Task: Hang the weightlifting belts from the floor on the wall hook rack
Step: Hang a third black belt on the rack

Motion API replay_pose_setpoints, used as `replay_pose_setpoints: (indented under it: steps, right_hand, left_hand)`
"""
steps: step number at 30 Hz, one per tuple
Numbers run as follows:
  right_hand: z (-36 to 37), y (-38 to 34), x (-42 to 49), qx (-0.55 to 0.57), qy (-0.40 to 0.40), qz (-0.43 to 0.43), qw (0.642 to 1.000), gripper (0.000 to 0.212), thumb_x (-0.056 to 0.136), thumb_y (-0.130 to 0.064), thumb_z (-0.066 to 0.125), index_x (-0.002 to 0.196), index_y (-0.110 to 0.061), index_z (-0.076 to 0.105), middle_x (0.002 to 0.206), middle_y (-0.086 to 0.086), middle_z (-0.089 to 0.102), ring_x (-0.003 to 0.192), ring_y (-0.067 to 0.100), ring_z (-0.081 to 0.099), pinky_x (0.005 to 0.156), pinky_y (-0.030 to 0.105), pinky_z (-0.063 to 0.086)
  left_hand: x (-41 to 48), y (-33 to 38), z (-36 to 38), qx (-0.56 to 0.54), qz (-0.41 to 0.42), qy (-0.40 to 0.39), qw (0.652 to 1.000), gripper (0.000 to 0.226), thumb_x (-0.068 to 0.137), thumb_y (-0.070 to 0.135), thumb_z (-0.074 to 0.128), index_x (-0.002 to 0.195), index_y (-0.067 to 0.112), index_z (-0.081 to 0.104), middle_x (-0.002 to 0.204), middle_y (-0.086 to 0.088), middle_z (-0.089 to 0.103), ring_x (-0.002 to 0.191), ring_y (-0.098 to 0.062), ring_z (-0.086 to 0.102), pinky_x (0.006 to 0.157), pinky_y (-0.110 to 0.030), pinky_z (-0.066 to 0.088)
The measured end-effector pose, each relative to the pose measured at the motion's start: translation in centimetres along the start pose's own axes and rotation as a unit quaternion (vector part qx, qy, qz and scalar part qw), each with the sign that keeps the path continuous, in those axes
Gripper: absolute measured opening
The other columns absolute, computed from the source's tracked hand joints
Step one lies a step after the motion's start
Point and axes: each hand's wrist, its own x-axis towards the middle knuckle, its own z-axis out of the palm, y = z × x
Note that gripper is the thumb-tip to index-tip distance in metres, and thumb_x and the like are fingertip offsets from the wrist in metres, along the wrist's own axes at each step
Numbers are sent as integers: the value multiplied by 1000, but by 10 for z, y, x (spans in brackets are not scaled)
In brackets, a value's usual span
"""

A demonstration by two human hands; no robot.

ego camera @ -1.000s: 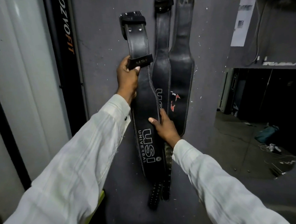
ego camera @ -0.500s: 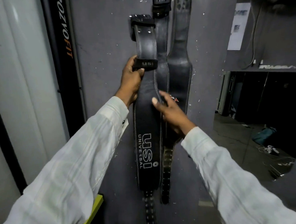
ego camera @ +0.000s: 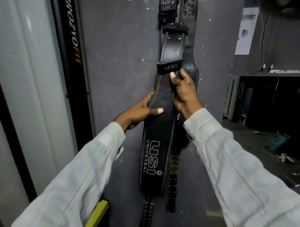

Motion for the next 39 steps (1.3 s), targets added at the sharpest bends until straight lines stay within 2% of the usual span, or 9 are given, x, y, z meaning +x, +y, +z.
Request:
replay_pose_setpoints:
  steps: [2,7,9,15,20,26,31,36,39]
  right_hand:
    - [2,-2,2,-8,4,-22,1000,26,94,5,53,107,-13,66,100,10,69,90,25,65,92,43,52]
    - [13,3,9,-20,7,-69,997,27,91,4,57,112,-10,66,114,19,64,107,30,56,107,55,40]
    - [14,6,13,-12,13,-64,998,29,90,5,57,117,-5,63,116,21,62,108,30,55,108,54,39]
    - [12,9,21,20,41,-51,998,31,88,7,59,118,-3,62,112,16,66,109,30,57,112,57,38]
    - [14,11,26,9,62,-54,997,39,88,7,59,127,7,55,115,16,64,109,27,57,112,54,39]
    - [11,6,32,52,51,-53,996,29,89,10,57,115,-3,62,104,12,67,104,28,57,111,58,37]
    - [17,2,35,48,53,-51,996,37,92,11,55,128,3,56,99,6,70,97,21,63,103,46,47]
    - [24,-2,36,42,52,-48,997,41,91,13,55,132,6,52,85,-3,74,78,8,68,79,26,58]
    - [32,-6,35,16,47,-39,998,45,91,11,56,136,8,48,104,7,71,93,16,68,93,34,56]
  left_hand:
    - [-7,-17,1,1,-10,7,1000,45,94,5,62,135,20,51,132,-6,65,121,-25,62,102,-40,52]
    - [-9,-35,26,72,89,217,969,45,87,22,66,130,26,54,121,3,69,113,-15,66,105,-42,50]
    - [-10,-37,27,94,94,248,959,42,87,22,67,127,26,57,116,6,70,110,-14,68,103,-40,52]
    - [-30,-60,7,-4,17,113,993,43,93,14,66,134,14,54,124,-4,69,113,-21,68,97,-39,56]
    - [-31,-69,17,49,31,203,977,45,90,16,68,133,23,55,121,1,70,110,-15,68,101,-44,54]
    - [-44,-84,3,99,1,137,986,59,91,21,67,144,30,43,133,6,62,121,-12,61,106,-39,49]
    - [-47,-90,14,135,25,235,962,50,94,22,63,140,33,47,122,8,68,109,-8,66,101,-32,53]
    - [-57,-112,4,102,-9,155,983,50,94,26,65,140,32,47,124,13,67,112,-2,66,96,-27,53]
    - [-59,-120,3,96,-21,165,981,48,95,18,62,139,30,50,122,13,68,111,-2,66,98,-28,53]
